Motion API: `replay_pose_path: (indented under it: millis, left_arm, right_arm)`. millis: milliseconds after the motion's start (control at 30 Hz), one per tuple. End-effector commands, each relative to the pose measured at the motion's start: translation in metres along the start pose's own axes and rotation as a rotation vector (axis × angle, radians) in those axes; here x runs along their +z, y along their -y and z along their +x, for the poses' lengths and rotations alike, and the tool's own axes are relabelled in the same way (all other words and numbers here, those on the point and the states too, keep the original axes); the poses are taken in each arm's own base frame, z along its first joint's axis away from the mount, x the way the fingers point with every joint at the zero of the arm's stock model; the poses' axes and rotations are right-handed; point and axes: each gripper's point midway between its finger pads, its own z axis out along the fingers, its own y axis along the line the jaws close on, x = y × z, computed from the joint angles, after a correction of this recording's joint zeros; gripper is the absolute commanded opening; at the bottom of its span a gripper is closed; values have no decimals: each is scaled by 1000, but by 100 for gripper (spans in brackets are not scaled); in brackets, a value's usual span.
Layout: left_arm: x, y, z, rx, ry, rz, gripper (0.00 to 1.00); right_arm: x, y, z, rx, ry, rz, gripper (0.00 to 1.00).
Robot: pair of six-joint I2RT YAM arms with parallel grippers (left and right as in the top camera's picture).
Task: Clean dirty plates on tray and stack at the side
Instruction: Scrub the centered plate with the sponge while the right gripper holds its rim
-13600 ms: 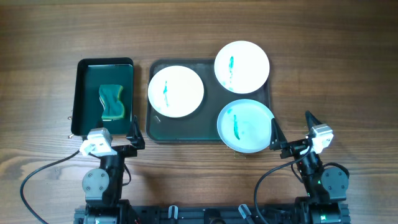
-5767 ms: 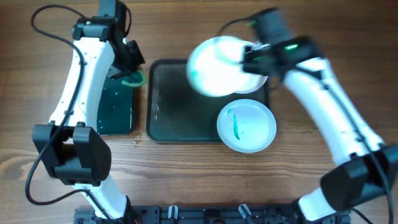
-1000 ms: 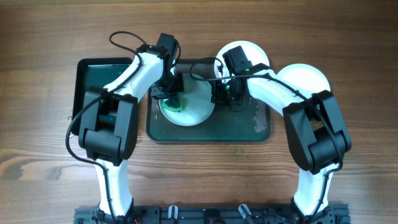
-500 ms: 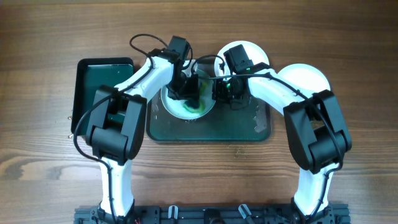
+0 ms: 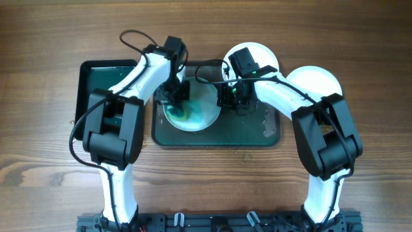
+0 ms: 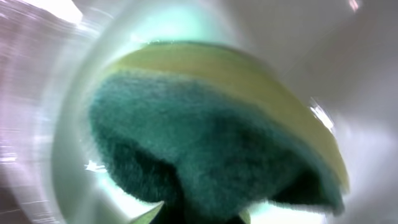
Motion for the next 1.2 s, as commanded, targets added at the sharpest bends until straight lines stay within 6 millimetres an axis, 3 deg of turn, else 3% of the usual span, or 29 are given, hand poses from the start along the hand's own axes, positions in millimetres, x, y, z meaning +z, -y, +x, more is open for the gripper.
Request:
replay_pose_path:
  millis: [0, 167, 300, 367, 500, 633, 700, 767, 867, 967, 1067, 1167]
  left_arm:
    - [8, 72, 37, 233, -140, 448, 4]
    - [13, 72, 1, 244, 3, 419, 4]
    - [21, 35, -46, 46, 160, 170, 4]
    - [20, 1, -65, -123, 254, -14, 4]
    - [2, -64, -71, -321, 375, -375, 4]
    - [-8, -89, -55, -343, 351, -535, 4]
    - [-3, -87, -37, -327, 270, -541, 4]
    - [7, -71, -20, -251, 163, -474, 4]
    - [26, -18, 12, 4, -44, -205, 4]
    - [29, 29, 39, 211, -160, 53, 4]
    - [28, 48, 39, 271, -151, 146, 4]
    - [30, 56, 17, 297, -58, 163, 4]
  right_arm:
    - [4, 2, -3, 4, -1, 2, 4]
    - [4, 2, -3, 4, -2, 2, 4]
    - [4, 2, -3, 4, -2, 2, 4]
    - [4, 3, -3, 3, -1, 2, 4]
    - [4, 3, -3, 3, -1, 2, 4]
    - [4, 2, -3, 4, -1, 2, 4]
    - [4, 2, -3, 4, -1, 2, 4]
    - [4, 2, -3, 4, -1, 2, 4]
    - [4, 2, -3, 4, -1, 2, 4]
    - [4, 2, -3, 5, -2, 2, 4]
    - [4, 2, -3, 6, -1, 1, 4]
    - [4, 2, -3, 6, -2, 2, 4]
